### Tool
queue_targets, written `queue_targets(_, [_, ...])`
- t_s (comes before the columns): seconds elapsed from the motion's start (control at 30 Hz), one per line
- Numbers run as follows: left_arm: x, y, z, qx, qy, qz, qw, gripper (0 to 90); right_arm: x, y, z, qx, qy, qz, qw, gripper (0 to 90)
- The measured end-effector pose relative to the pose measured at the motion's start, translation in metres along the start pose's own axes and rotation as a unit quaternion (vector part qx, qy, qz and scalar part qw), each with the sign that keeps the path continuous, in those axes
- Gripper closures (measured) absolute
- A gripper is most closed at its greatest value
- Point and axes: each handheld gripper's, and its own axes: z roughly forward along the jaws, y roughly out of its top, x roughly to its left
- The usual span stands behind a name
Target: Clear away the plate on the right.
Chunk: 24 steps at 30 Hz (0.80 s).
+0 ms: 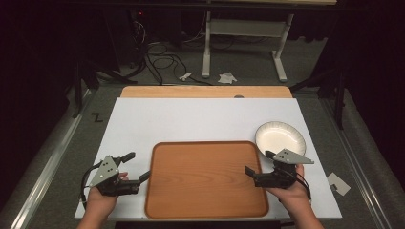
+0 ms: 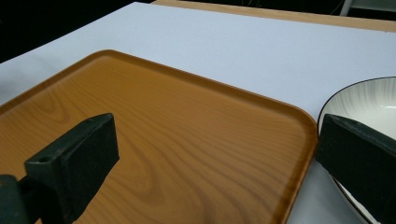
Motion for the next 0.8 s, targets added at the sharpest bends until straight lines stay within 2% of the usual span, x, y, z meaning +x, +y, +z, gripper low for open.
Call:
queue_targets(0.53, [0.005, -0.001, -0.002, -0.010, 0.011, -0.012, 0.9998, 15.3, -0.010, -0.001, -0.002, -0.007, -0.005, 0.009, 0.9999, 0.0])
queue_targets(0.8, [0.007, -0.001, -0.003, -0.011, 0.015, -0.014, 0.9997, 15.3, -0.023, -0.002, -0.008, -0.010, -0.022, 0.028, 0.9993, 0.0])
